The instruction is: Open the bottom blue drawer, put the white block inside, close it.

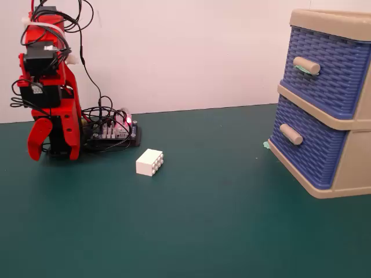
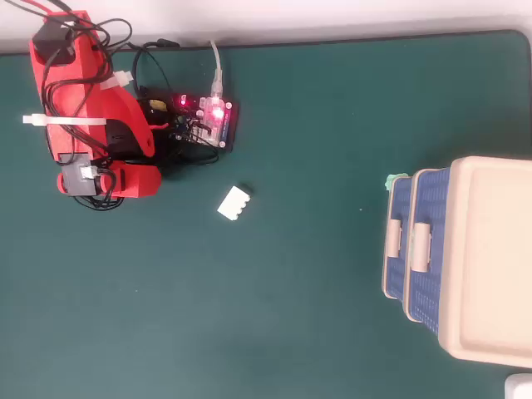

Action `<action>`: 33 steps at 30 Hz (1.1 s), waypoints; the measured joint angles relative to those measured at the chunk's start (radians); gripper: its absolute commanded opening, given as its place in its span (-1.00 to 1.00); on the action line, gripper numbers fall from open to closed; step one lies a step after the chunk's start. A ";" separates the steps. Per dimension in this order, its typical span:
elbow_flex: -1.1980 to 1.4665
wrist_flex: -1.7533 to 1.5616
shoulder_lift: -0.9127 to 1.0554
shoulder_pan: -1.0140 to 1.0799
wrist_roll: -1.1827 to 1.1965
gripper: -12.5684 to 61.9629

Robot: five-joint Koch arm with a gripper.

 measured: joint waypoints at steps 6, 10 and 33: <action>-0.005 0.003 -0.002 0.000 -0.025 0.26; -0.005 0.003 -0.002 0.000 -0.025 0.26; -0.436 0.199 -0.002 0.000 -0.021 0.24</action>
